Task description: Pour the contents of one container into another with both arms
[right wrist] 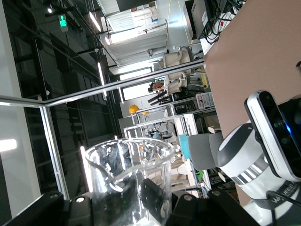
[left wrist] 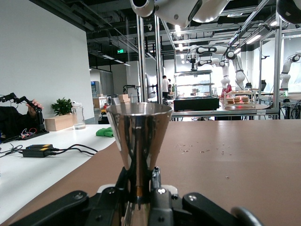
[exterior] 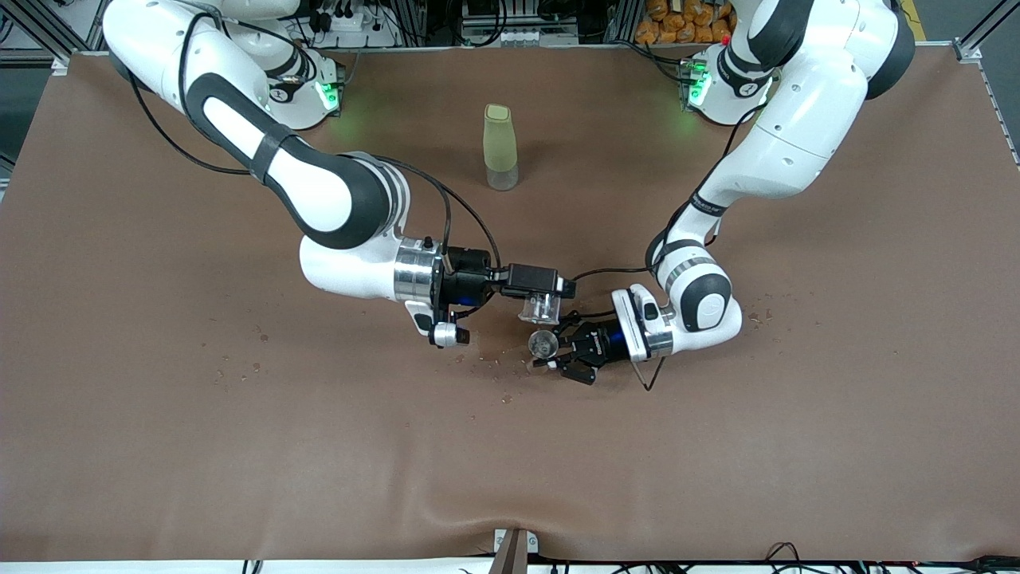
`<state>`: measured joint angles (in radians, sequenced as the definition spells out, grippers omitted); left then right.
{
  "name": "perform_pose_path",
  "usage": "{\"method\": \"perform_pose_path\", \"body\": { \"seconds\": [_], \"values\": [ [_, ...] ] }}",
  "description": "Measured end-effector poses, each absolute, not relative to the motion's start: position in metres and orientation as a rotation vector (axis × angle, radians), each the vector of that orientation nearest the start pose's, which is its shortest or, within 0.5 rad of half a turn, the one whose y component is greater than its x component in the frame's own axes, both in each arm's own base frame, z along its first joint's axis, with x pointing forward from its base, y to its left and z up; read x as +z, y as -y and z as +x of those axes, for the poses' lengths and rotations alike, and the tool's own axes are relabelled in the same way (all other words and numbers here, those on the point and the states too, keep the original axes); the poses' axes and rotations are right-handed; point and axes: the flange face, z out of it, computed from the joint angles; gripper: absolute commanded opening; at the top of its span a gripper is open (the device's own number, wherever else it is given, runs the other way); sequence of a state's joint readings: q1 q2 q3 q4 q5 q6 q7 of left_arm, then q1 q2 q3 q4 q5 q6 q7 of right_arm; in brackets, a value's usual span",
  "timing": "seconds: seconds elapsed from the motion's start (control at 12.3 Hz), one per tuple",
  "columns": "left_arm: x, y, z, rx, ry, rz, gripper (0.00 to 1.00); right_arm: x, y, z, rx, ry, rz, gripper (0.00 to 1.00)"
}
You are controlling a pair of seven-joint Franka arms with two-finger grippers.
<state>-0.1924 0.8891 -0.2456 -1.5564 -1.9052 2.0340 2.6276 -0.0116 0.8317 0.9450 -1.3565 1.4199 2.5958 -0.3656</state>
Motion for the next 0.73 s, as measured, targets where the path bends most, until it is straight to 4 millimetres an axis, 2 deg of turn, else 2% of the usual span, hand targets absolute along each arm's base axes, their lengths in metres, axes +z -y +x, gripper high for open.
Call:
{"method": "perform_pose_path", "body": {
  "seconds": [0.73],
  "values": [
    [0.1665,0.3242,0.6326,1.387,1.138,1.316,0.00,0.4140,-0.4522,0.6179,0.115,-0.364,-1.469,0.00]
  ]
}}
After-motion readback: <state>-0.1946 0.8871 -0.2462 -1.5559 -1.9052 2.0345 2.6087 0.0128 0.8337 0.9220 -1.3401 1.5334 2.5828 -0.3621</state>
